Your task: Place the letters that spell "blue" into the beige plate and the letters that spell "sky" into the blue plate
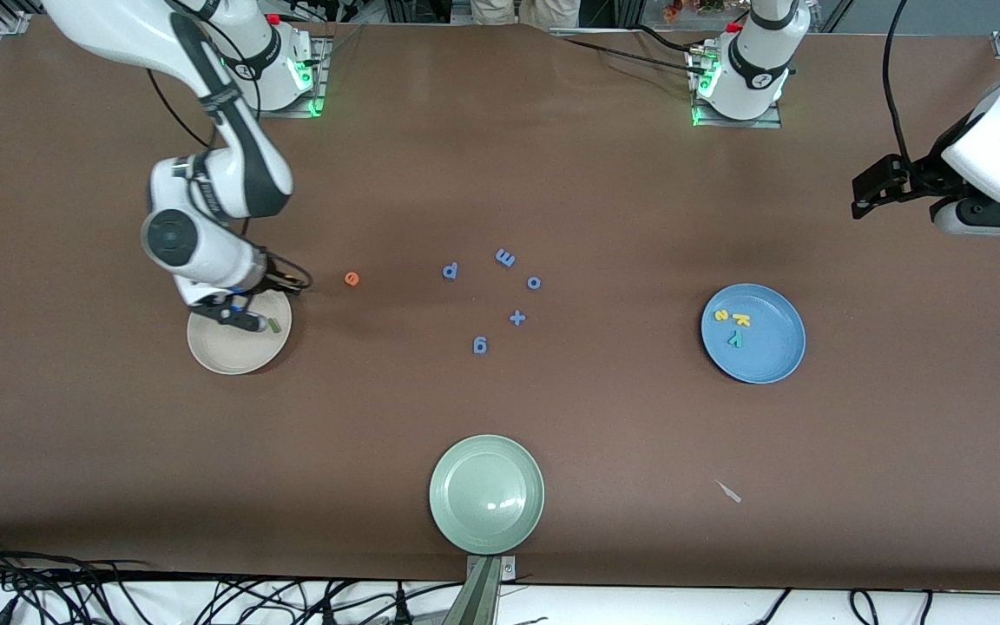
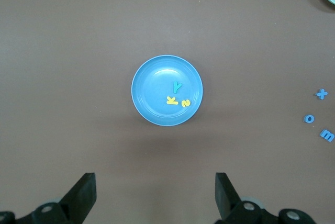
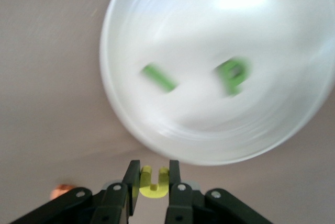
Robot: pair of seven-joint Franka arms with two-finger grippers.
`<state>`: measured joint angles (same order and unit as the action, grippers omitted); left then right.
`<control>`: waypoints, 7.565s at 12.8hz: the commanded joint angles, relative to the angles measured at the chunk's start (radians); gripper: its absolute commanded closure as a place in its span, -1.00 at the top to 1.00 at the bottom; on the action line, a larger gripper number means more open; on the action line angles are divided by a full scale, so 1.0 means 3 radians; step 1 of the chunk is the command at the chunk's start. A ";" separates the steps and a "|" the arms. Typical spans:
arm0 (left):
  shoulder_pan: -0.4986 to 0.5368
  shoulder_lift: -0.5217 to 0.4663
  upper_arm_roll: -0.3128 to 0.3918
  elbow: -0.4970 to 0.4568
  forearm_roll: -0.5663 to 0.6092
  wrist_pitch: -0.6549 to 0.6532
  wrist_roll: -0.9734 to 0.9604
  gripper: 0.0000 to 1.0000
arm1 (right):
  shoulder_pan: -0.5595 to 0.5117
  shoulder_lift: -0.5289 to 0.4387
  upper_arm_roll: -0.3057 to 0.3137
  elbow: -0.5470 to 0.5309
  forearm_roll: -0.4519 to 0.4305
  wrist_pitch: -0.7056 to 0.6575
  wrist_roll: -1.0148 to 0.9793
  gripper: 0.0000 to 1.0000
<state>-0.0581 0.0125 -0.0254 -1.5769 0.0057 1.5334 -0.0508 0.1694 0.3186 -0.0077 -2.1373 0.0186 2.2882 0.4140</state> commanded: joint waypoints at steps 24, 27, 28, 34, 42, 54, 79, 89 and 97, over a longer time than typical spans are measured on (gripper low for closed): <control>-0.0001 0.0040 0.0008 0.0107 0.0063 -0.0070 0.0047 1.00 | 0.0064 0.0216 0.0782 -0.0458 0.0046 0.1034 0.1473 0.29; -0.0001 0.0040 0.0008 0.0102 0.0063 -0.0075 0.0047 1.00 | 0.0064 0.0216 0.0788 -0.0504 0.0040 0.1070 0.1483 0.16; -0.0001 0.0040 0.0008 0.0107 0.0063 -0.0075 0.0047 1.00 | 0.0064 0.0216 0.0788 -0.0505 0.0040 0.1075 0.1483 0.08; -0.0001 0.0040 0.0003 0.0107 0.0063 -0.0075 0.0047 1.00 | 0.0064 0.0282 0.0782 -0.0505 0.0025 0.1157 0.1463 -0.14; -0.0001 0.0040 0.0008 0.0107 0.0063 -0.0075 0.0047 1.00 | 0.0059 0.0171 0.0767 -0.0474 0.0025 0.1102 0.1351 -0.66; -0.0001 0.0040 -0.0002 0.0107 0.0063 -0.0075 0.0047 1.00 | 0.0003 0.0094 -0.0158 0.0124 0.0010 0.0206 -0.0112 0.99; -0.0011 0.0035 -0.0023 0.0107 0.0058 -0.0080 0.0041 1.00 | -0.0130 0.0088 -0.0281 0.2205 0.0187 -0.1880 -0.0608 1.00; -0.0011 0.0020 -0.0023 0.0107 0.0063 -0.0085 0.0036 1.00 | -0.0145 -0.0326 -0.0301 0.2221 0.0311 -0.2606 -0.0787 1.00; -0.0011 0.0020 -0.0023 0.0107 0.0058 -0.0085 0.0041 1.00 | -0.0145 -0.0775 -0.0327 0.2221 0.0097 -0.2908 -0.1052 1.00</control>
<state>-0.0614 0.0123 -0.0291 -1.5710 0.0057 1.5303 -0.0508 0.1310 0.1425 -0.1032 -1.4617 0.0725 1.4438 0.1383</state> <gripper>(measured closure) 0.000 0.000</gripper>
